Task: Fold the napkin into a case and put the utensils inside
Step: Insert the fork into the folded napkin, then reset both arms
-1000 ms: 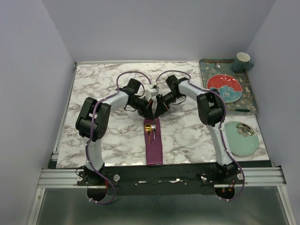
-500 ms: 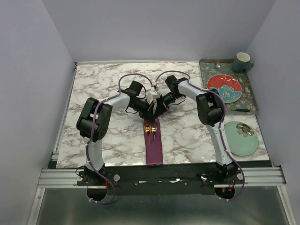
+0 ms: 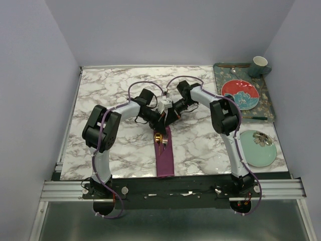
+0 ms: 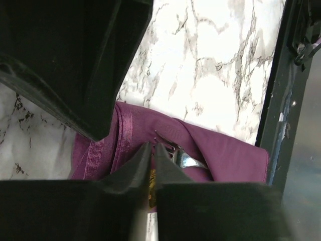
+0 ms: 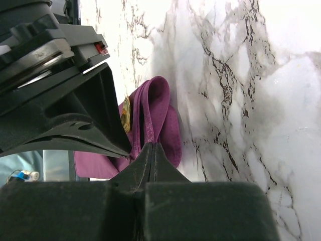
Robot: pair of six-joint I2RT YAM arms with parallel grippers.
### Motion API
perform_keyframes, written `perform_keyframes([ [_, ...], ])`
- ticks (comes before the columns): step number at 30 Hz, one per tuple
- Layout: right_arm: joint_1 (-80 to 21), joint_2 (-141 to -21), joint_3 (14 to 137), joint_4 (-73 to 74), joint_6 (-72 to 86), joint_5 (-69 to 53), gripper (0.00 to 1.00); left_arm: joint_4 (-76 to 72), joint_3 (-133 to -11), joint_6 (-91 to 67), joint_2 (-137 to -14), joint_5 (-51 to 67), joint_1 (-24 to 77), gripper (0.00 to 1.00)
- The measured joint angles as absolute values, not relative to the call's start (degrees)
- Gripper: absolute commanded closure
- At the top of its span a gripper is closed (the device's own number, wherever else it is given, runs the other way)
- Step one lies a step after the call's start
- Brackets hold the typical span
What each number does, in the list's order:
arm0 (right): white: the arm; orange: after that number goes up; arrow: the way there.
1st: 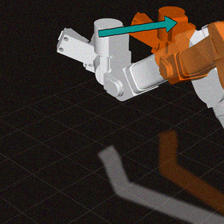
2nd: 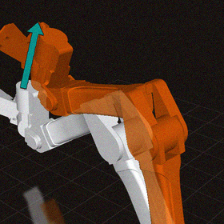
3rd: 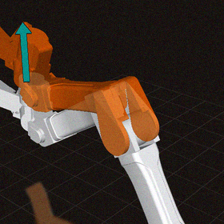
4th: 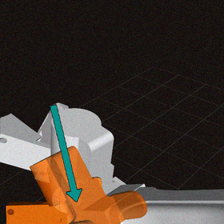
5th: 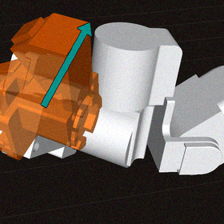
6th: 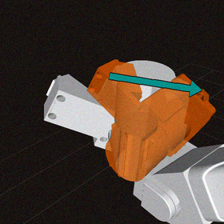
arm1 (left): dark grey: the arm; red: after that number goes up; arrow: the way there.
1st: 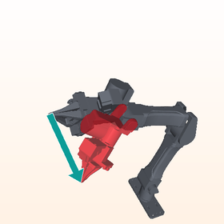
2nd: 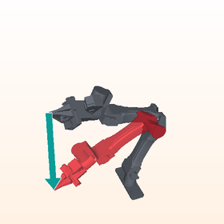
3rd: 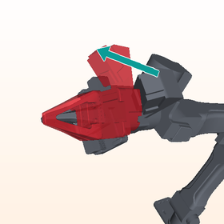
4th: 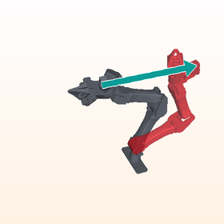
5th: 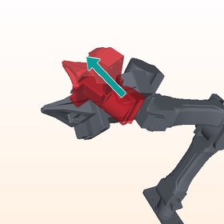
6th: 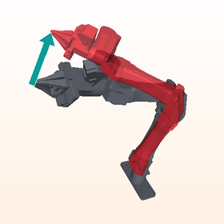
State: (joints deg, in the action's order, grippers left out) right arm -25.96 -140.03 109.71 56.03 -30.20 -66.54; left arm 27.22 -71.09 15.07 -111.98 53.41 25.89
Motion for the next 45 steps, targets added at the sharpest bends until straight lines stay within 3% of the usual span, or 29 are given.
perform_keyframes([
  [2, -26.0, -140.0, 109.7, 56.0, -30.0, -66.5, 0.86, 27.3, -71.1, 14.6, -111.9, 53.3, 25.9, 0.62],
  [5, -26.0, -140.0, 109.7, 55.9, -29.8, -66.5, 0.73, 27.6, -71.7, 13.8, -111.5, 52.8, 25.9, 0.52],
  [6, -26.0, -140.0, 109.7, 55.8, -29.6, -66.5, 0.65, 27.7, -71.9, 13.7, -111.3, 52.6, 25.9, 0.5],
  [10, -26.0, -140.0, 109.7, 55.4, -29.2, -66.3, 0.48, 29.2, -74.1, 13.5, -108.9, 50.8, 25.8, 0.4],
  [14, -26.0, -139.8, 109.7, 55.3, -28.7, -64.9, 0.36, 31.1, -78.3, 13.6, -105.7, 49.5, 25.3, 0.12],
  [15, -25.9, -139.7, 109.7, 55.3, -28.6, -64.4, 0.26, 31.5, -79.1, 13.7, -104.8, 49.1, 25.1, 0.05],
  [16, -25.9, -139.3, 109.7, 55.2, -28.3, -63.5, 0.23, 32.1, -80.0, 13.7, -103.6, 48.6, 24.8, 0.01],
  [17, -25.8, -138.9, 109.7, 55.2, -28.1, -63.1, 0.22, 32.5, -80.4, 13.7, -102.7, 48.2, 24.5, 0.01],
  [18, -25.5, -138.4, 109.8, 55.2, -28.1, -62.5, 0.11, 32.9, -80.8, 13.6, -101.7, 47.6, 24.0, 0.01],
  [19, -25.2, -137.8, 110.0, 55.2, -27.7, -62.1, 0.07, 33.1, -80.9, 13.4, -100.6, 47.2, 23.4, 0.01],
  [21, -24.6, -136.6, 110.9, 55.1, -26.9, -60.9, 0.02, 33.5, -81.0, 12.3, -98.3, 46.3, 21.6, 0.01],
  [28, -17.4, -124.2, 111.0, 53.4, -23.6, -57.0, 0.0, 36.2, -85.3, 6.4, -92.5, 42.0, 7.1, 0.01],
  [34, -9.4, -102.0, 99.8, 48.8, -19.5, -52.2, 0.0, 42.6, -96.7, 4.6, -92.3, 39.7, -4.6, 0.01],
  [39, -7.8, -86.8, 86.7, 45.2, -15.9, -43.2, 0.0, 44.9, -93.5, 5.1, -90.0, 35.2, -8.2, 0.01],
  [45, -7.8, -75.0, 68.8, 42.0, -11.0, -31.8, 0.0, 45.2, -80.7, 6.4, -84.8, 30.3, -7.0, 0.01],
])
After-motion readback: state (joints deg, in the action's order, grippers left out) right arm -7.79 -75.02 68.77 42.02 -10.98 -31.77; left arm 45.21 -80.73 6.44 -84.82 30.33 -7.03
